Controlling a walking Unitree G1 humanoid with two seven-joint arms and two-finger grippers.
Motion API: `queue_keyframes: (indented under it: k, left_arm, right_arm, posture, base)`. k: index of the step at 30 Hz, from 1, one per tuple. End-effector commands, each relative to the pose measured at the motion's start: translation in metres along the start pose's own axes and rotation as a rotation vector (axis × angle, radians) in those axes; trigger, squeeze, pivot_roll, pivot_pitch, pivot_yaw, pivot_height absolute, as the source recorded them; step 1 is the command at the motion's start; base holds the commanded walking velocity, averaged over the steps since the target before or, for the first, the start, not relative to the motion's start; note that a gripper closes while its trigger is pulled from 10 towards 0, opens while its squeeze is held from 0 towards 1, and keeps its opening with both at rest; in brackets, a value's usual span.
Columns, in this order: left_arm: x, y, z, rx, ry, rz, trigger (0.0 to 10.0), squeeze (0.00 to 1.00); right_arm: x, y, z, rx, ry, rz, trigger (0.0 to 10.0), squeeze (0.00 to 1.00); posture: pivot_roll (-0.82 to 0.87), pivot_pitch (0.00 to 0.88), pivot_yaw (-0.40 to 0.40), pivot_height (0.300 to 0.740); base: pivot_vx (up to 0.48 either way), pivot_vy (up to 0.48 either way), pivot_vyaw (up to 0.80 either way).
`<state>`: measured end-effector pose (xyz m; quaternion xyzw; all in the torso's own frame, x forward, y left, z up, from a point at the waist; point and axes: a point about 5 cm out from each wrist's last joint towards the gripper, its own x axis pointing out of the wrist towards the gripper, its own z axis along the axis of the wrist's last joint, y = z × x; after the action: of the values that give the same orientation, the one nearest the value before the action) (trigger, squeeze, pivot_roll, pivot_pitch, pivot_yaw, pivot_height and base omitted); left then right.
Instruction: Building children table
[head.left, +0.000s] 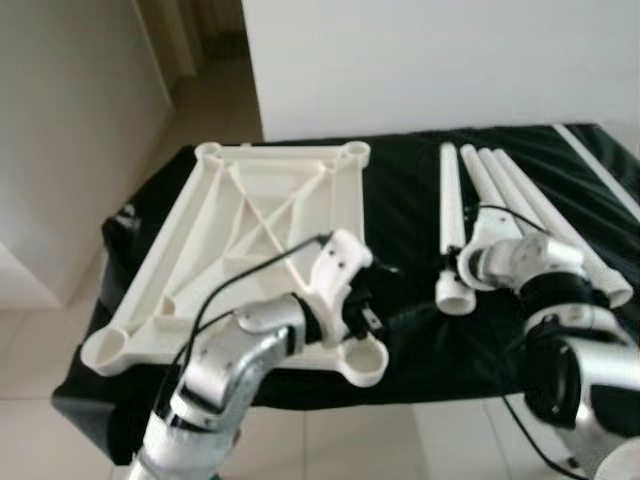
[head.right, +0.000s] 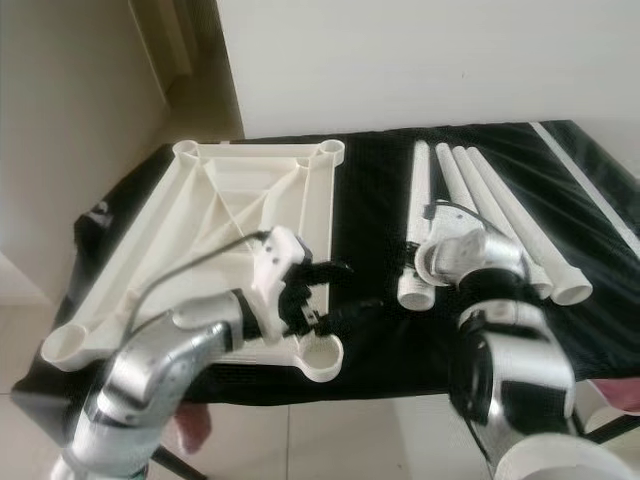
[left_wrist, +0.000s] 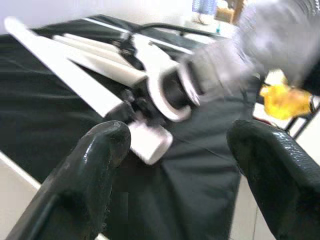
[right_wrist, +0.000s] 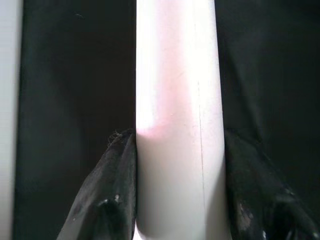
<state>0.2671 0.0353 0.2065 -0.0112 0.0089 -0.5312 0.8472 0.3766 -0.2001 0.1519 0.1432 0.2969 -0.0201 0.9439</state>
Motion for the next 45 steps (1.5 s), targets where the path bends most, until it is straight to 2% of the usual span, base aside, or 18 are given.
queue_keyframes:
  k: [1,2,3,4,6,8,9,12,16,18,20,21,27,32,36,38,42,45]
  left_arm:
    - [-0.002,0.013,0.002,0.011,-0.008,0.075,10.0,0.00]
    - [-0.002,0.013,0.002,0.011,-0.008,0.075,10.0,0.00]
    - [-0.003,0.019,0.005,0.008,-0.012,0.096,10.0,0.00]
    - [-0.002,0.027,0.010,-0.007,-0.024,0.130,10.0,0.00]
    - [-0.002,0.027,0.010,-0.007,-0.024,0.130,10.0,0.00]
    - [0.002,0.037,0.014,-0.047,-0.025,0.180,10.0,0.00]
    - [0.002,0.037,0.014,-0.047,-0.025,0.180,10.0,0.00]
    - [0.008,0.045,0.015,-0.057,-0.010,0.213,10.0,0.00]
    - [0.012,0.051,0.016,-0.069,0.009,0.238,10.0,0.00]
    - [0.022,0.065,0.018,-0.062,0.054,0.278,10.0,0.00]
    - [0.027,0.070,0.020,-0.063,0.064,0.285,10.0,0.00]
    - [0.034,0.075,0.029,-0.068,0.045,0.273,10.0,0.00]
    - [0.045,0.080,0.038,-0.095,0.041,0.283,10.0,0.00]
    - [0.052,0.080,0.043,-0.127,0.024,0.264,10.0,0.00]
    - [0.060,0.080,0.048,-0.087,0.041,0.286,10.0,0.00]
    - [0.068,0.084,0.050,-0.014,0.071,0.322,10.0,0.00]
    - [0.074,0.086,0.058,0.000,0.057,0.334,10.0,0.00]
    - [0.078,0.086,0.075,-0.018,0.001,0.317,10.0,0.00]
  right_arm:
    - [-0.002,0.009,-0.002,-0.022,-0.081,0.074,9.6,0.00]
    - [-0.002,0.009,-0.002,-0.022,-0.081,0.074,9.6,0.00]
    - [-0.006,0.011,0.001,-0.048,-0.188,0.085,10.0,0.00]
    - [-0.013,0.011,0.004,-0.124,-0.308,0.076,10.0,0.00]
    - [-0.013,0.011,0.004,-0.124,-0.308,0.076,10.0,0.00]
    - [-0.032,0.016,0.004,-0.141,-0.476,0.113,10.0,0.00]
    - [-0.032,0.016,0.004,-0.141,-0.476,0.113,10.0,0.00]
    - [-0.048,0.019,0.003,-0.109,-0.582,0.138,10.0,0.00]
    - [-0.056,0.018,0.000,-0.090,-0.606,0.142,10.0,0.00]
    - [-0.076,0.017,-0.005,-0.121,-0.670,0.156,10.0,0.00]
    - [-0.083,0.019,-0.008,-0.155,-0.682,0.183,10.0,0.00]
    - [-0.095,0.028,-0.015,-0.236,-0.708,0.282,10.0,0.00]
    - [-0.106,0.042,-0.027,-0.339,-0.741,0.412,10.0,0.00]
    - [-0.110,0.049,-0.035,-0.377,-0.737,0.481,10.0,0.00]
    - [-0.116,0.057,-0.041,-0.393,-0.727,0.561,10.0,0.00]
    - [-0.120,0.060,-0.042,-0.388,-0.722,0.596,10.0,0.00]
    - [-0.119,0.061,-0.046,-0.395,-0.699,0.618,10.0,0.00]
    - [-0.115,0.059,-0.052,-0.384,-0.666,0.624,10.0,0.00]
  posture:
    - [0.03,0.000,0.036,0.740]
    - [0.03,0.000,0.036,0.740]
    - [0.03,0.000,0.036,0.740]
    - [0.03,0.000,0.035,0.740]
    - [0.03,0.000,0.035,0.740]
    - [0.02,0.000,0.036,0.740]
    - [0.02,0.000,0.036,0.740]
    - [0.01,0.000,0.041,0.740]
    - [0.01,0.000,0.042,0.740]
    - [-0.01,0.000,0.048,0.740]
    - [-0.01,0.000,0.054,0.740]
    - [-0.02,0.000,0.060,0.740]
    - [-0.03,0.000,0.070,0.740]
    - [-0.03,0.000,0.071,0.740]
    - [-0.02,0.000,0.065,0.740]
    - [-0.01,0.000,0.059,0.740]
    - [-0.01,0.000,0.058,0.740]
    - [0.00,0.000,0.058,0.740]
  base:
    - [0.000,0.000,0.00]
    - [0.000,0.000,0.00]
    - [0.000,0.000,0.00]
    - [0.000,0.000,0.00]
    - [0.000,0.000,0.00]
    - [0.000,0.000,0.00]
    - [0.000,0.000,0.00]
    - [0.000,0.000,0.00]
    - [0.000,0.000,0.00]
    - [0.000,0.000,0.00]
    - [0.000,0.000,0.00]
    - [0.000,0.000,0.00]
    - [0.000,0.000,0.00]
    - [0.000,0.000,0.00]
    - [0.000,0.000,0.00]
    - [0.000,0.000,0.00]
    - [0.000,0.000,0.00]
    - [0.000,0.000,0.00]
